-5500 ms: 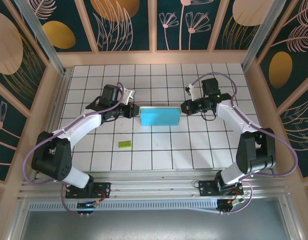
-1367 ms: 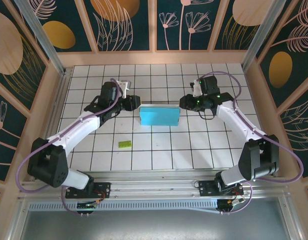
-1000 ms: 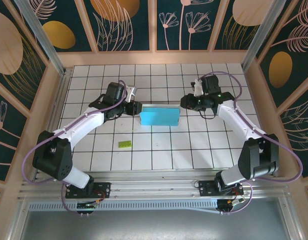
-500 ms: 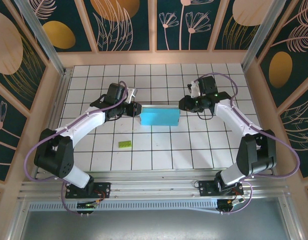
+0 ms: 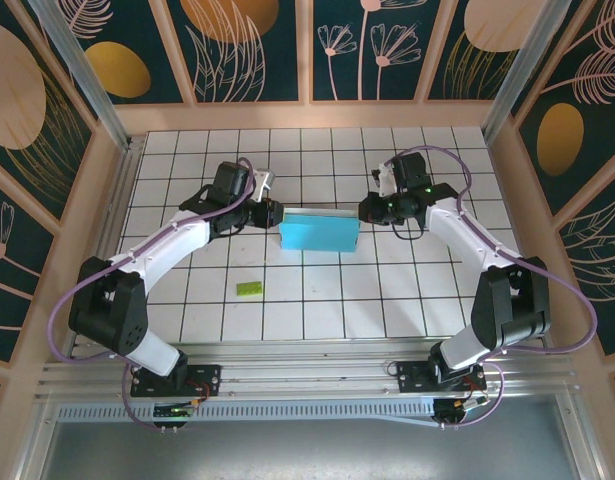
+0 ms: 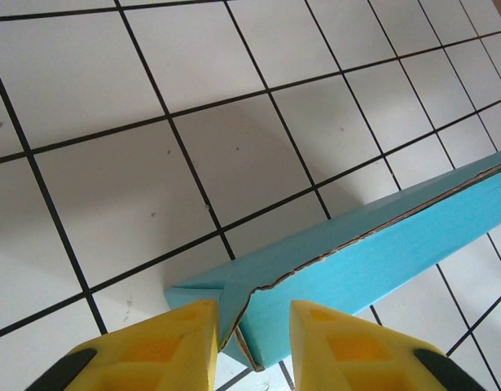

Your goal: Fold the paper box

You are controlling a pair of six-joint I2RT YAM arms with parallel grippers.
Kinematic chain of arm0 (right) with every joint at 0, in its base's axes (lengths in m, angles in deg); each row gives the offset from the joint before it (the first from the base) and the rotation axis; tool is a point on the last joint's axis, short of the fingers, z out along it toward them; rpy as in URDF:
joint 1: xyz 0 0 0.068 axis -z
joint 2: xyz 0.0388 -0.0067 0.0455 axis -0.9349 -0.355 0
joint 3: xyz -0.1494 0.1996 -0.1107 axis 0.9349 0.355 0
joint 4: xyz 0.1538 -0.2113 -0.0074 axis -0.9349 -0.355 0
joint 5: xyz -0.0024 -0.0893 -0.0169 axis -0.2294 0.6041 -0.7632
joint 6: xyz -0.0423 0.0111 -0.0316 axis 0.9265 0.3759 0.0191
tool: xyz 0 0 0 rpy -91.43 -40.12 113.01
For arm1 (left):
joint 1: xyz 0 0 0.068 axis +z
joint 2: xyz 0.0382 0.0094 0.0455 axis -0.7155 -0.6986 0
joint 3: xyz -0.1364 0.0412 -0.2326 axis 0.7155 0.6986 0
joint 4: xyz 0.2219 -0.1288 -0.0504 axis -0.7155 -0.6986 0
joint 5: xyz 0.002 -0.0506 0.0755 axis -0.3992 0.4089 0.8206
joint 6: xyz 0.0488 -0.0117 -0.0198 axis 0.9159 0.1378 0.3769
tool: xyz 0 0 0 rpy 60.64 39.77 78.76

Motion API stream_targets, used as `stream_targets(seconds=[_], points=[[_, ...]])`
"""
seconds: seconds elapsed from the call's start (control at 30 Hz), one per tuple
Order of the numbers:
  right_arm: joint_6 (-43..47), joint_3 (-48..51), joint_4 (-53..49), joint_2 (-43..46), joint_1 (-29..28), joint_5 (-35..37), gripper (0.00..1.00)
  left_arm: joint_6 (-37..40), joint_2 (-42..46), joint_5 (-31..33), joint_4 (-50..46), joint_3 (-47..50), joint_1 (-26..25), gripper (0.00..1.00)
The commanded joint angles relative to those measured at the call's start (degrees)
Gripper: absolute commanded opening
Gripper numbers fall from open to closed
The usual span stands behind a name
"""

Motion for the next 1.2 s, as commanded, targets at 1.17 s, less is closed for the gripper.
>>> stream_targets(seconds=[1.17], points=[[0.5,-2.4,-1.9,-1.2,-1.7,0.9,0.02,-3.0,-1.1,0.6,-2.5,-3.0,-0.4,0.11]])
